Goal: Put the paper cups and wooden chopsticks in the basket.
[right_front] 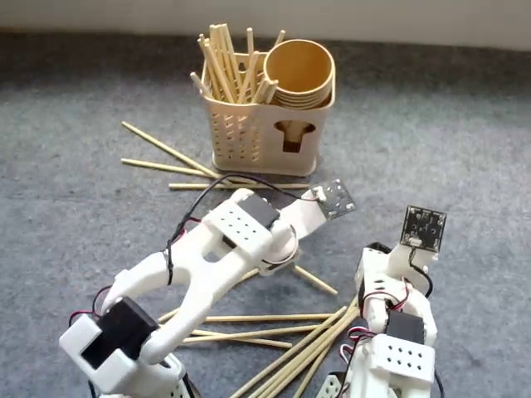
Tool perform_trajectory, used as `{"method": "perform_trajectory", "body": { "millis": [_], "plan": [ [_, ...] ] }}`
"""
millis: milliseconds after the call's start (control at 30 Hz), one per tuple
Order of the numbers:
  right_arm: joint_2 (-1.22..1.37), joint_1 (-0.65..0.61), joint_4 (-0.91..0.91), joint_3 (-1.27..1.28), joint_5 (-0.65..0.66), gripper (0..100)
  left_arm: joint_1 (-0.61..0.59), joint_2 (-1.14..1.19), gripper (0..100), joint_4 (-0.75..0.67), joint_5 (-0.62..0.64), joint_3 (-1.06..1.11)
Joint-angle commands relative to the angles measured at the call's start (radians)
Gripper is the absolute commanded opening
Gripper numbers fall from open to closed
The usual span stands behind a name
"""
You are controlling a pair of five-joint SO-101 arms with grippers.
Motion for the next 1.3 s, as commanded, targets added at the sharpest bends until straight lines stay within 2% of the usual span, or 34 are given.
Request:
{"method": "perform_trajectory", "body": {
  "millis": [0, 400, 500, 900, 1267],
  "plan": [
    [-0.013, 0.005, -0.027, -0.016, -0.012, 0.6, 0.018, 0.033, 18, -0.008, -0.006, -0.074],
    [-0.013, 0.005, -0.027, -0.016, -0.012, 0.6, -0.018, 0.196, 18, -0.006, -0.04, -0.143],
    [-0.013, 0.005, -0.027, -0.016, -0.012, 0.6, -0.024, 0.22, 15, -0.006, -0.041, -0.148],
    [-0.013, 0.005, -0.027, -0.016, -0.012, 0.6, -0.015, 0.222, 7, 0.014, -0.041, -0.148],
    [-0.013, 0.004, -0.027, -0.016, -0.012, 0.6, -0.013, 0.22, 5, 0.038, -0.04, -0.148]
  ]
}}
